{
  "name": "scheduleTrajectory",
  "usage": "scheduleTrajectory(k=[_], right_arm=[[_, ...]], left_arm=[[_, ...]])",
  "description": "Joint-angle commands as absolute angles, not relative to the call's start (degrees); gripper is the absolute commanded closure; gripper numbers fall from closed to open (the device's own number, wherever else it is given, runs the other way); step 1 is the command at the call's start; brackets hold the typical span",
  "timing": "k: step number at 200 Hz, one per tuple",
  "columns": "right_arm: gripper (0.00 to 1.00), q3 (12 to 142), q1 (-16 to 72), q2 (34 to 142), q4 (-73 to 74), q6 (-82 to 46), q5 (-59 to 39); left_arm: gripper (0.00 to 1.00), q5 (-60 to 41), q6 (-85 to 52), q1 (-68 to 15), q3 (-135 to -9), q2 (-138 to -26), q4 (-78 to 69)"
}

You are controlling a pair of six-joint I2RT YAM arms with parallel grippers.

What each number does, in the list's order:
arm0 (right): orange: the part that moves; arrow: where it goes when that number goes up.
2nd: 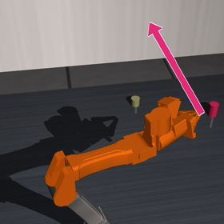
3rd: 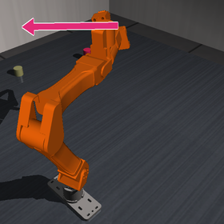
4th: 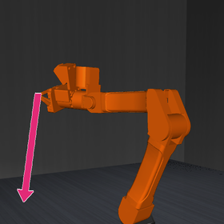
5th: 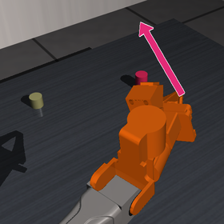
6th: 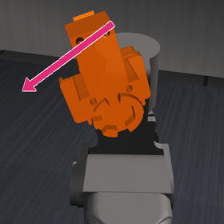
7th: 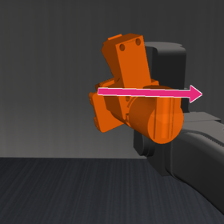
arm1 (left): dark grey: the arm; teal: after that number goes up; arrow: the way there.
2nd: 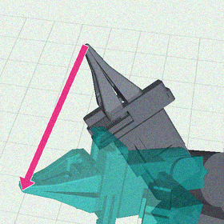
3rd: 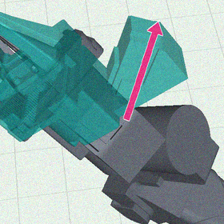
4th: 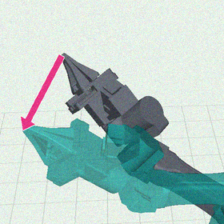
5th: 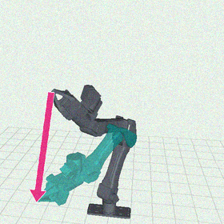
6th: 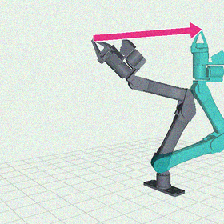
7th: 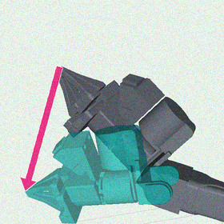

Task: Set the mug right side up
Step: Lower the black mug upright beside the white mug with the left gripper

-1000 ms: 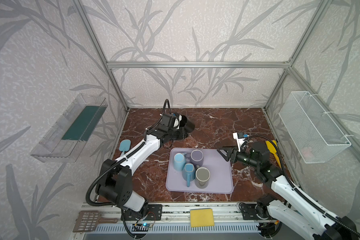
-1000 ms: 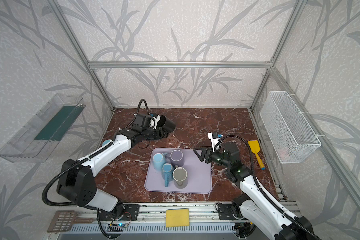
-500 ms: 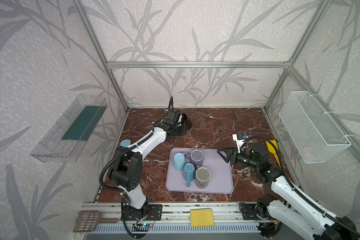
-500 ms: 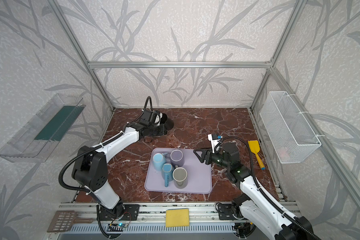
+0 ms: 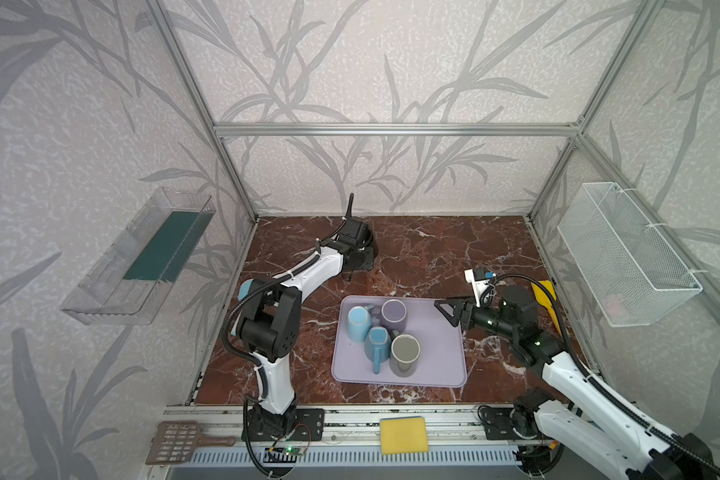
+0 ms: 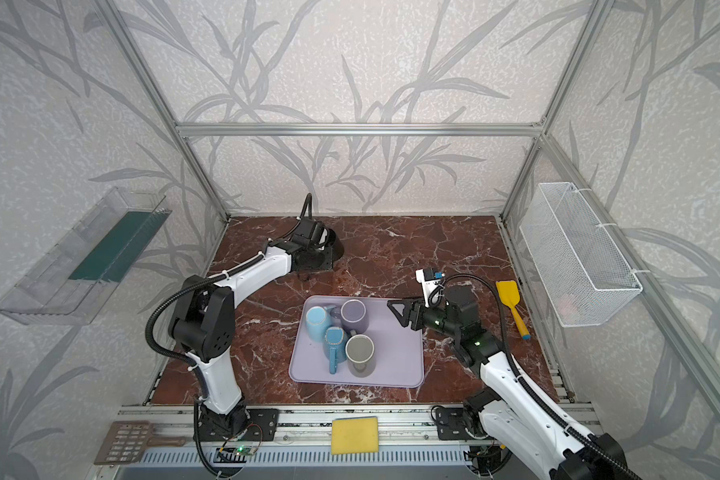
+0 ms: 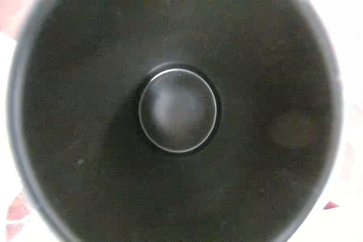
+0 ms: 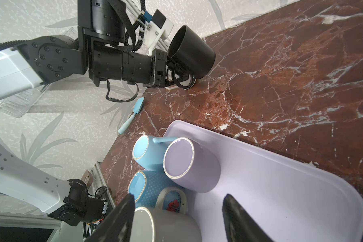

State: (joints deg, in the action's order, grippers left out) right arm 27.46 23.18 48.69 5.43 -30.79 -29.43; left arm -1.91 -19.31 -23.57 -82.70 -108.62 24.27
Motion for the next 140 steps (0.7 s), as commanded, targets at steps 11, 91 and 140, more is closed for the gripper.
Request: scheduleTrajectory(k=[11, 91, 140], right_arm=[[0.33, 27.50, 22.94, 47.05, 3.69, -29.40, -29.29], [0.32, 28.21, 22.88, 45.44, 0.79, -28.16, -28.86], [0.31, 28.29, 22.93, 45.62, 0.88, -28.26, -28.78]], left_arm=[[1.00, 1.83, -17.93, -24.08, -86.48, -110.03, 22.85], [1.00, 3.85, -16.77, -24.43, -86.78, -112.74, 22.55], [1.00, 4.66, -15.96, -24.43, -88.14, -114.43, 24.12]])
